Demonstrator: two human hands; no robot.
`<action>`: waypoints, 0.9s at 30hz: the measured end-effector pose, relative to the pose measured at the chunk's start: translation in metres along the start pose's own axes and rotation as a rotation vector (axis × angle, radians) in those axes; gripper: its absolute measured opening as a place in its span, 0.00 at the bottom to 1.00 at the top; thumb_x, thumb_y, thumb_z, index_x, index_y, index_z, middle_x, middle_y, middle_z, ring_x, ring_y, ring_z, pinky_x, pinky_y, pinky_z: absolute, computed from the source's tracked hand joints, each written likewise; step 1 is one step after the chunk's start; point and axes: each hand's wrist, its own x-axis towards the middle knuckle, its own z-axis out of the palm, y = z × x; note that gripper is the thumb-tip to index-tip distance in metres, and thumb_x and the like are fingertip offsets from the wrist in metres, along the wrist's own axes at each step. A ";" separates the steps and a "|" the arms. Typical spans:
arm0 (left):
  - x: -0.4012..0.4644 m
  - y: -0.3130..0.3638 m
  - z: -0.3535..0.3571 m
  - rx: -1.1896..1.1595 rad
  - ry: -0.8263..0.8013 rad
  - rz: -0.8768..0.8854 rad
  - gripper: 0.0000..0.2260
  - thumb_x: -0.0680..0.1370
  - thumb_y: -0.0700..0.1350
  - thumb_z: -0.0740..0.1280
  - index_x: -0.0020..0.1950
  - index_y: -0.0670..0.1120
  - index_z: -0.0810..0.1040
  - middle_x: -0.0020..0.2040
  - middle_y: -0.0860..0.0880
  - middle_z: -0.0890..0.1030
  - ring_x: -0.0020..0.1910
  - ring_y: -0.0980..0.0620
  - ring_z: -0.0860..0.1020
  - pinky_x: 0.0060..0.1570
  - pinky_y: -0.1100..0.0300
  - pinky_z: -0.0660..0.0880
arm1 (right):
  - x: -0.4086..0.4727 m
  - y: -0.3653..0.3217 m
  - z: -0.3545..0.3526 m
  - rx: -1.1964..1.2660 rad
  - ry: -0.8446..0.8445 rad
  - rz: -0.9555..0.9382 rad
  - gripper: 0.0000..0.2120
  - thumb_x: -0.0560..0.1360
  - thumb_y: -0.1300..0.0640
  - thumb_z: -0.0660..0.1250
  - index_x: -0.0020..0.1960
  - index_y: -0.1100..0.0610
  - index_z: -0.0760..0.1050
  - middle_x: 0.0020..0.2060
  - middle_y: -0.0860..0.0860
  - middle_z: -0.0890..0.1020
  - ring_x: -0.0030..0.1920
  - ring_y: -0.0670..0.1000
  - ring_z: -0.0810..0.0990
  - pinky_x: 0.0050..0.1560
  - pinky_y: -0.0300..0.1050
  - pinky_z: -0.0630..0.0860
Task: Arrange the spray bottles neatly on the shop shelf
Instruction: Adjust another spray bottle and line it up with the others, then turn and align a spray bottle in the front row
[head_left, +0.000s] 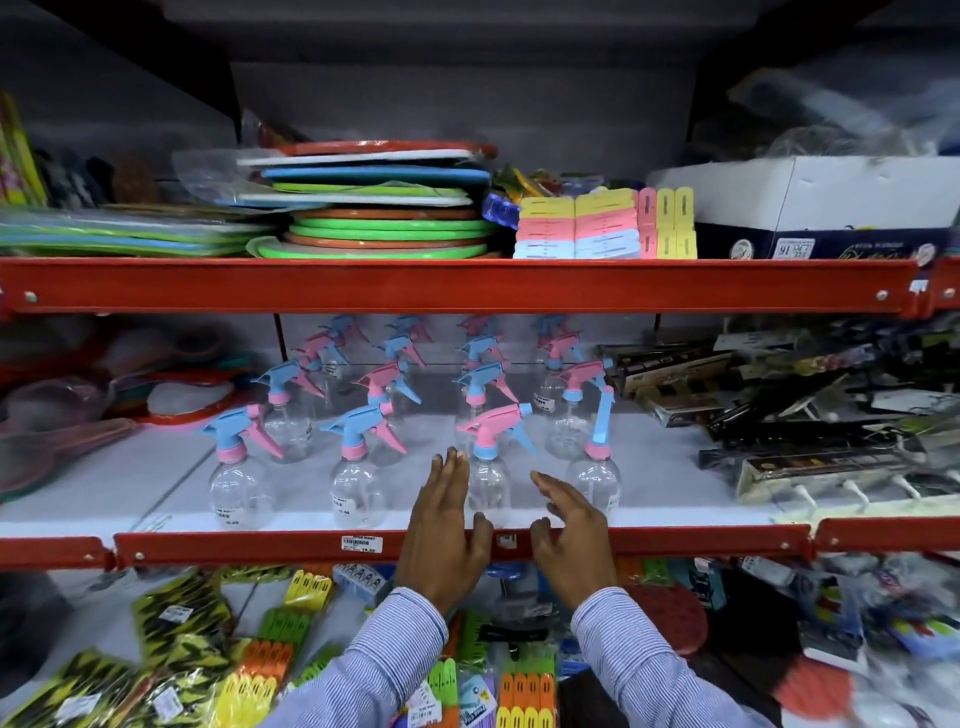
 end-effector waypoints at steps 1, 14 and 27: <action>-0.002 0.001 0.000 0.068 0.031 0.042 0.29 0.77 0.50 0.58 0.78 0.48 0.55 0.79 0.51 0.54 0.78 0.56 0.48 0.78 0.52 0.54 | -0.003 0.002 -0.004 -0.035 0.031 -0.032 0.25 0.70 0.65 0.62 0.66 0.51 0.73 0.64 0.47 0.77 0.62 0.46 0.75 0.66 0.42 0.71; -0.002 0.066 0.047 0.208 0.043 0.277 0.26 0.75 0.50 0.60 0.73 0.44 0.67 0.74 0.47 0.69 0.75 0.51 0.64 0.75 0.52 0.61 | -0.001 0.053 -0.081 -0.127 0.202 -0.042 0.26 0.70 0.63 0.62 0.68 0.55 0.71 0.65 0.52 0.75 0.65 0.48 0.72 0.69 0.43 0.68; 0.017 0.128 0.090 -0.149 0.040 -0.276 0.25 0.73 0.48 0.67 0.69 0.43 0.70 0.66 0.43 0.76 0.63 0.45 0.76 0.65 0.51 0.72 | 0.057 0.063 -0.098 0.126 -0.292 0.271 0.29 0.72 0.64 0.62 0.72 0.54 0.62 0.67 0.53 0.74 0.65 0.54 0.74 0.66 0.52 0.72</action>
